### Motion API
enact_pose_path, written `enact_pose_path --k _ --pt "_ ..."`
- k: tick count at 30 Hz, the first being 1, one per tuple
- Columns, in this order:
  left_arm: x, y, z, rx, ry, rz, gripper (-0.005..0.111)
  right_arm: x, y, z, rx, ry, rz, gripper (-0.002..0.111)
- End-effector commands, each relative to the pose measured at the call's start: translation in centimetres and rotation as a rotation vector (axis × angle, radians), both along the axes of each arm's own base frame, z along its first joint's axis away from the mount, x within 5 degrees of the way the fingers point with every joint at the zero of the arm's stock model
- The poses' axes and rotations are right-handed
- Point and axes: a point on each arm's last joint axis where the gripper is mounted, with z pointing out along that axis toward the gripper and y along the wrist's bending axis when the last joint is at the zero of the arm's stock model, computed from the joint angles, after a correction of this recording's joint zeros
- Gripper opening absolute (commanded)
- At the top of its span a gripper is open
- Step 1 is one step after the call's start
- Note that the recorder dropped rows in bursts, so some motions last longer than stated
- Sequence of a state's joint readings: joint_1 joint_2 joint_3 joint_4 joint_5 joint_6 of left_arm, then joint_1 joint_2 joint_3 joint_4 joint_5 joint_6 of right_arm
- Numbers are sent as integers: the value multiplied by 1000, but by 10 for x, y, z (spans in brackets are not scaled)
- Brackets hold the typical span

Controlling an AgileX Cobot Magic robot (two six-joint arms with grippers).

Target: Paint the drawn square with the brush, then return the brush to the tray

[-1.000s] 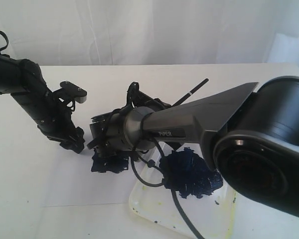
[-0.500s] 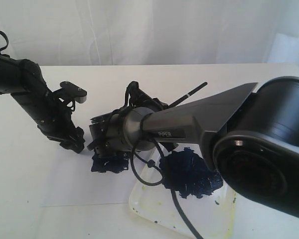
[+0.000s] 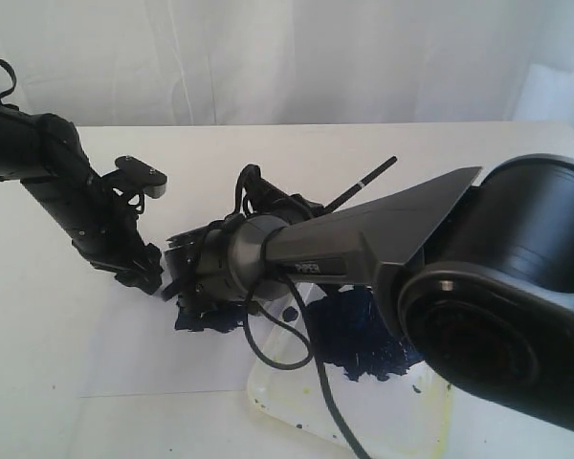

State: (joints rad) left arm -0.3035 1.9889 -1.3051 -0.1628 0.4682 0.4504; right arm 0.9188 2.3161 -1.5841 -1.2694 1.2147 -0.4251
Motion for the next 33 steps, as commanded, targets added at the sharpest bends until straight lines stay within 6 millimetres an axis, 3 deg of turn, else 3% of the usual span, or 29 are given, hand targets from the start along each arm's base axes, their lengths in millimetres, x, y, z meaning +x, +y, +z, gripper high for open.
enact_pose_path --k 1,14,27,33 --pt "-5 1 -7 2 45 9 74 -9 8 0 -47 22 46 0" --pt "-5 1 -7 2 45 9 74 -12 9 -2 -58 48 50 0" --pt "-5 1 -7 6 46 6 74 10 -19 -5 21 50 -90 0" --pt "-5 1 -7 6 45 4 74 15 -28 6 77 34 -142 0"
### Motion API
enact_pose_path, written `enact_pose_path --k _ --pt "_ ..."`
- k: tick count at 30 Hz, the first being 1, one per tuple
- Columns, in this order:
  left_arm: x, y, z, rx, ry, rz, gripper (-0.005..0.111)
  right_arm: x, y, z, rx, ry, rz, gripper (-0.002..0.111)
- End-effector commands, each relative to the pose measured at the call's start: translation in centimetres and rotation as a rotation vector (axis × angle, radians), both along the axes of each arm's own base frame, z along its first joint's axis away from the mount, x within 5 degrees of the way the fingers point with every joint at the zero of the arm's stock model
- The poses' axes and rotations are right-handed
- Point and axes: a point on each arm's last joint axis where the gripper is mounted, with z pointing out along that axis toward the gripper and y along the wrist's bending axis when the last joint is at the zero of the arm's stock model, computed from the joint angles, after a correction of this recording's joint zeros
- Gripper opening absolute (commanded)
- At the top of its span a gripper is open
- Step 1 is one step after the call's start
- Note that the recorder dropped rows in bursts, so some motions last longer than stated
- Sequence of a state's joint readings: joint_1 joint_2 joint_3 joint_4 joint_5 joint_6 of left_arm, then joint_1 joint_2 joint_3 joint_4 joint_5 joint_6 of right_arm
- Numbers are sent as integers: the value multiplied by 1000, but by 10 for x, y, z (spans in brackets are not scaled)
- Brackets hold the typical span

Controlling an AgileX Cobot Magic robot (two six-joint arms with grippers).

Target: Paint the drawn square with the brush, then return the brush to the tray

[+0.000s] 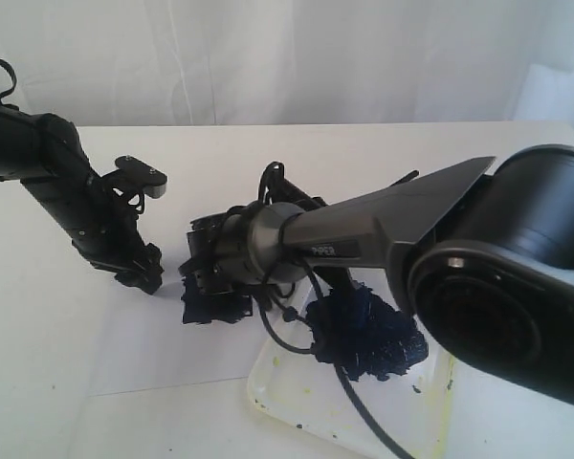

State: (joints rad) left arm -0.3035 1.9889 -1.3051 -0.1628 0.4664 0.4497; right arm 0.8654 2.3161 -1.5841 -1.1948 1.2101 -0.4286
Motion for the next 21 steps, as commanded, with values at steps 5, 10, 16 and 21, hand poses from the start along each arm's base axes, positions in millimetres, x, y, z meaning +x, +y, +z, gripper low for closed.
enact_pose_path --k 5,10,16,21 --pt "-5 1 -7 10 47 0 74 6 -17 33 99 -36 -90 0" --pt "-5 1 -7 10 47 0 74 12 -34 55 166 -28 -156 0" --pt "-5 1 -7 10 47 0 74 17 -66 73 280 67 -287 0" --pt "-5 1 -7 10 47 0 74 8 -99 72 214 130 -314 0"
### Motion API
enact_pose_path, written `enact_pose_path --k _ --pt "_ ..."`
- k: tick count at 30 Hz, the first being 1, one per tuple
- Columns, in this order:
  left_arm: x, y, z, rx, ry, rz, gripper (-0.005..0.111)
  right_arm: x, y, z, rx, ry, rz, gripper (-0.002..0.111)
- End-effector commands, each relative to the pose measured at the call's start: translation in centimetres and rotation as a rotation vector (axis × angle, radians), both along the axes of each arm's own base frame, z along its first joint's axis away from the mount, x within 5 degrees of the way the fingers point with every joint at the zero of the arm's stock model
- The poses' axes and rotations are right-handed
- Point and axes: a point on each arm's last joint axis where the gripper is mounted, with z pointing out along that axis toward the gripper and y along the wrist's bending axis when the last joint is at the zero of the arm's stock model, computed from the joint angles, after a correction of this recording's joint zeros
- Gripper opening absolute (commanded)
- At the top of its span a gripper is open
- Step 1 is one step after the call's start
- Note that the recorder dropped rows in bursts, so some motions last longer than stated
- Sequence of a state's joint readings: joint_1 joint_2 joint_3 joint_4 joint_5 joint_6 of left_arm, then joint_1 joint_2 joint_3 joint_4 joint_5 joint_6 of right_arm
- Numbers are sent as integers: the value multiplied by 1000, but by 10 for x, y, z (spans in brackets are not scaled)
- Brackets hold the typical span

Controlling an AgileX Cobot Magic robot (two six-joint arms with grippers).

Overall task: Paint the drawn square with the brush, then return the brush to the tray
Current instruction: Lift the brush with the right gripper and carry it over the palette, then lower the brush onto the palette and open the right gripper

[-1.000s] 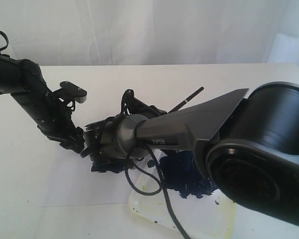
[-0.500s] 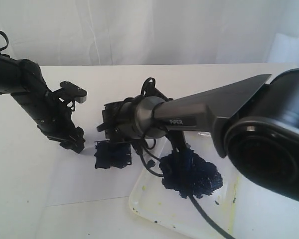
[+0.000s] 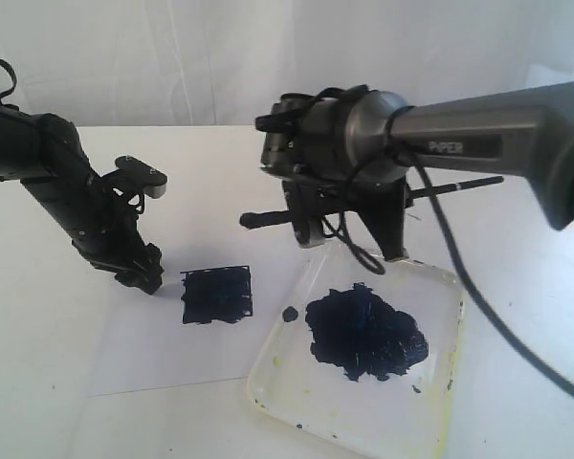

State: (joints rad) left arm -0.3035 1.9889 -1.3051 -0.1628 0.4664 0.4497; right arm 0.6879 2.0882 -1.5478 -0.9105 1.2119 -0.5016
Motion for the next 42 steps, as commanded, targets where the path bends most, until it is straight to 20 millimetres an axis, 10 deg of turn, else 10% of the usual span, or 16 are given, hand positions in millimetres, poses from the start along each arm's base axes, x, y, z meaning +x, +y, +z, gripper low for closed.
enact_pose_path --k 1,10,42 --pt "-5 1 -7 10 47 0 74 -12 -32 0 -47 76 -27 0" --pt "-5 1 -7 11 49 0 74 -40 -78 -4 -188 157 -7 0" --pt "-5 2 -7 22 39 -12 74 -43 -87 -57 -187 221 -154 0"
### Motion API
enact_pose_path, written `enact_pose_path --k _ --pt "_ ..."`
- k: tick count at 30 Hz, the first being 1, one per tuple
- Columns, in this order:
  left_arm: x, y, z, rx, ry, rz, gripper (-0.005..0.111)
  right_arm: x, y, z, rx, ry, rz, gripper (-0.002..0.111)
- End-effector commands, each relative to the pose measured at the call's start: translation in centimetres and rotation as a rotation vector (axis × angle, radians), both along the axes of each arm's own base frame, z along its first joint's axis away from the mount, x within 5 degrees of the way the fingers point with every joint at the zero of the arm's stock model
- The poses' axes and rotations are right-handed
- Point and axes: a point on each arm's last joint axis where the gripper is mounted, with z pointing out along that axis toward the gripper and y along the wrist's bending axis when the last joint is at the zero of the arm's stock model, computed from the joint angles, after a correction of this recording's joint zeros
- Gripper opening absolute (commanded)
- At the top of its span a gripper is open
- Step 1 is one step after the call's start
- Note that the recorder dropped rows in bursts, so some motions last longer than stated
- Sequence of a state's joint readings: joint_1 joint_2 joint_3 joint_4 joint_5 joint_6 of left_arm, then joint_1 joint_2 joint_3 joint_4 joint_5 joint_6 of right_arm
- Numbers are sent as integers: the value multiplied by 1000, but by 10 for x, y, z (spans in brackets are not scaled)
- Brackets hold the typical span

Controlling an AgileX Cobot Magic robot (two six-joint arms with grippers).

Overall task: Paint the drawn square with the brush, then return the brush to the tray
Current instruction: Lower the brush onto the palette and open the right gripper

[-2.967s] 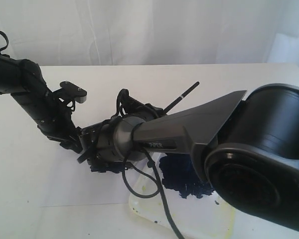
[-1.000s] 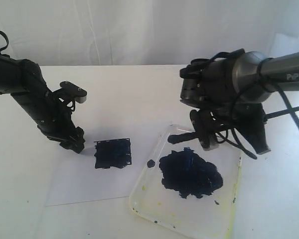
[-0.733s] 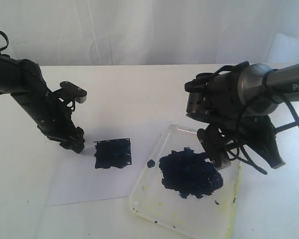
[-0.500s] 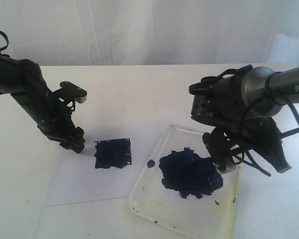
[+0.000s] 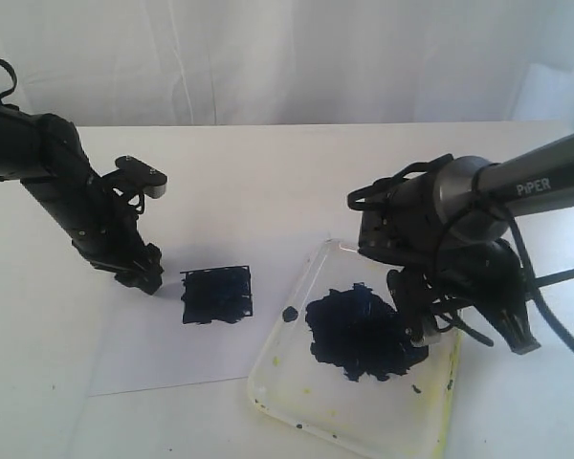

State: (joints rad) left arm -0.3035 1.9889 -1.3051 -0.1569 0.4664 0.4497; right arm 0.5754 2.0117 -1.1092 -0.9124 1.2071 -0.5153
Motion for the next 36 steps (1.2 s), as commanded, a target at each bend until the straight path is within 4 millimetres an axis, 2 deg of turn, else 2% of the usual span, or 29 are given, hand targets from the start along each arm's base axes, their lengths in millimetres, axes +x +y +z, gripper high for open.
enact_pose_path --k 1,4,9,15,19,28,32,36 --pt "-5 2 -7 18 41 -8 74 10 3 8 24 -96 -55 0" --pt "-5 2 -7 18 41 -8 74 16 7 14 36 -123 -47 0" --pt "-5 2 -7 18 41 -8 74 21 13 15 -44 -152 73 0" --pt "-5 2 -7 18 41 -8 74 18 27 4 -93 -121 164 0" --pt "-5 2 -7 18 41 -8 74 17 32 -3 -108 -105 183 0" --pt "-5 2 -7 18 41 -8 74 16 34 -4 -104 -117 182 1" --pt "-5 2 -7 18 41 -8 74 17 36 -5 -59 -170 152 9" --pt "-5 2 -7 18 41 -8 74 19 38 -7 -10 -208 144 24"
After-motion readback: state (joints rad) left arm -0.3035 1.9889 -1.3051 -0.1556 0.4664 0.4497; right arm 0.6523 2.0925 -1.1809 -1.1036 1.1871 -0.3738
